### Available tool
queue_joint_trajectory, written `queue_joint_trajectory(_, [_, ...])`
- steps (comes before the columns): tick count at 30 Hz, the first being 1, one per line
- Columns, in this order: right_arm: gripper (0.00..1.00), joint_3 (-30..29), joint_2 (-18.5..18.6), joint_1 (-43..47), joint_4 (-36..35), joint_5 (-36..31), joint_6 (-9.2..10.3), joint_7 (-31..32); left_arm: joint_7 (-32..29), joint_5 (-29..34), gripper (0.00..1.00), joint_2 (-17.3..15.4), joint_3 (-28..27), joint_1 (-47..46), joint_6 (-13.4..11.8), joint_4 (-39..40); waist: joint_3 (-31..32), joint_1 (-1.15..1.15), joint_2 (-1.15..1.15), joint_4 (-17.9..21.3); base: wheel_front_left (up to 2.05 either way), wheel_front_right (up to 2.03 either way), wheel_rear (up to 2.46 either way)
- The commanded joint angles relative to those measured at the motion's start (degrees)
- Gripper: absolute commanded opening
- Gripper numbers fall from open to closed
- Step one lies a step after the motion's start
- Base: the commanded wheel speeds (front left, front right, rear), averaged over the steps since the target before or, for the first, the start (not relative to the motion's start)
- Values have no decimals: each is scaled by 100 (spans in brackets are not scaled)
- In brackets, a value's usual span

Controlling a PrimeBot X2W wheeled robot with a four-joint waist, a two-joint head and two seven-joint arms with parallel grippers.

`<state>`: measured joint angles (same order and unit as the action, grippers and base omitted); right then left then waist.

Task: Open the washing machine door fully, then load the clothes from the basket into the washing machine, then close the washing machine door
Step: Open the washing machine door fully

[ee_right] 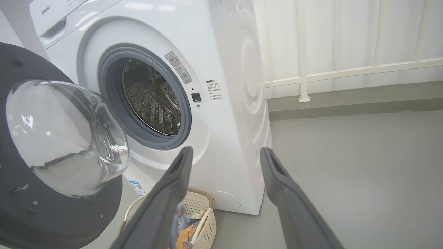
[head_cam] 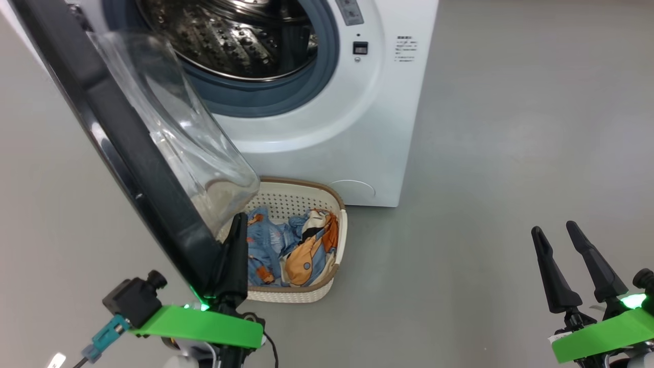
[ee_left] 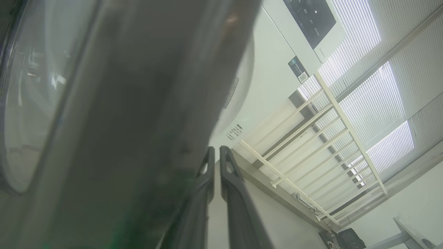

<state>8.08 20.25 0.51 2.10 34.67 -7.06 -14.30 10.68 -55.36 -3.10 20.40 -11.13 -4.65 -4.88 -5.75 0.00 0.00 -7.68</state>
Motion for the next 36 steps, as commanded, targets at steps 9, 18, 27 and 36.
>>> queue_joint_trajectory(9, [100, 43, 207, 15, -171, -102, -43, -70, 110, -49, 0, -281, -431, 245, -244, 470, 1, 0, 0, -407, 0, 0, 0])
queue_joint_trajectory(18, [100, 61, 256, 10, -161, -89, -43, -70, 160, -100, 0, -429, -701, 455, -391, 640, -3, 0, 0, -760, 0, 0, 0])
queue_joint_trajectory(27, [100, 109, 267, 0, -152, -93, -43, -70, 246, -122, 0, -713, -1218, 624, -572, 701, -8, 0, 0, -979, 0, 0, 0])
queue_joint_trajectory(36, [100, 151, 298, -46, -137, -78, -43, -70, 287, -102, 0, -992, -1625, 624, -685, 632, -58, 0, 0, -1125, 0, 0, 0])
